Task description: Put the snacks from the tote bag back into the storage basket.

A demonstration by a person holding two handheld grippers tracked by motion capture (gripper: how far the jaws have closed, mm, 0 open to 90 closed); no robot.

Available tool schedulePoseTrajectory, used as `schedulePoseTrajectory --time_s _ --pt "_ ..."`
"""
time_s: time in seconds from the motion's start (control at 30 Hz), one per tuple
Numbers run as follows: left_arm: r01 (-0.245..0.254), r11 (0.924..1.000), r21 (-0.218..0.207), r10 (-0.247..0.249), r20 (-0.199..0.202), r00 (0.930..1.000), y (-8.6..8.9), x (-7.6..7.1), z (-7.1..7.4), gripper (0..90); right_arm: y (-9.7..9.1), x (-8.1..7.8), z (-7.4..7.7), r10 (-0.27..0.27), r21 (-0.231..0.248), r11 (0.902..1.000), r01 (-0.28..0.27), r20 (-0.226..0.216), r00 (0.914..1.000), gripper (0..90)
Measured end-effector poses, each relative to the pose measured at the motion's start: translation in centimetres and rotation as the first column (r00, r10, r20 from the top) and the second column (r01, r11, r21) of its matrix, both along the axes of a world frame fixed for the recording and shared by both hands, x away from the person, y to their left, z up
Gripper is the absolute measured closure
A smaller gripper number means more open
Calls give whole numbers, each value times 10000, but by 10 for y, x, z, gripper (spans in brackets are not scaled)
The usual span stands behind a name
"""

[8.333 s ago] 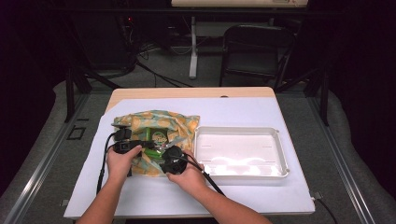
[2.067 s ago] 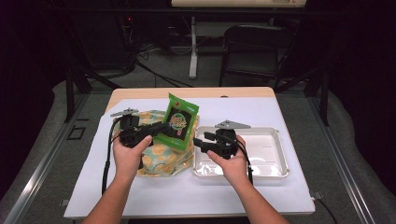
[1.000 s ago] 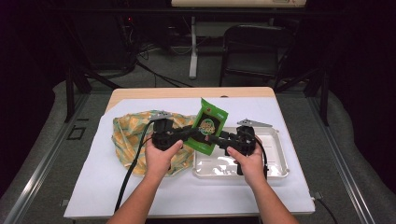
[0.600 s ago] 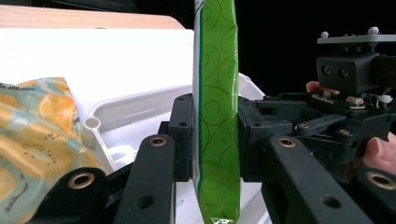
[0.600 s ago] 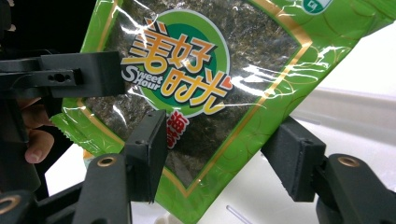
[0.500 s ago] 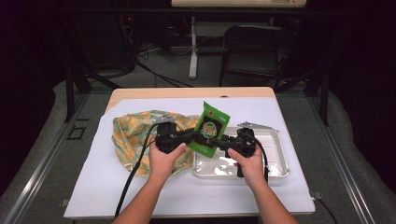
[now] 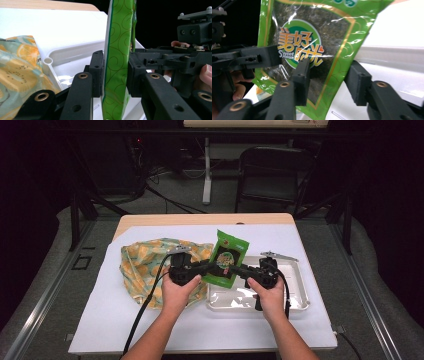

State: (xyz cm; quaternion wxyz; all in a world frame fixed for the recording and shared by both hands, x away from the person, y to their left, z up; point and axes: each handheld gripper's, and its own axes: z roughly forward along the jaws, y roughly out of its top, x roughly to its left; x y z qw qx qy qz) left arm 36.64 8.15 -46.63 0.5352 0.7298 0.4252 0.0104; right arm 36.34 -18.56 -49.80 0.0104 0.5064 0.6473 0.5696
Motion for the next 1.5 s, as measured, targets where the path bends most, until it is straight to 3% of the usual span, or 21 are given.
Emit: schedulePoseTrajectory --time_s 0.67,1.07,1.5 --pt "213 9975 672 -197 -234 9995 -9 1 -11 679 -15 -2 1 -476 208 9986 484 -407 9980 843" --pt "29 9965 835 -21 -95 10000 -14 0 -14 657 -17 -3 3 -652 -65 9979 651 -194 9977 884" --pt "-120 9935 1130 96 218 9997 -16 -2 -13 630 -17 -4 4 -734 -38 9973 734 -111 9972 888"
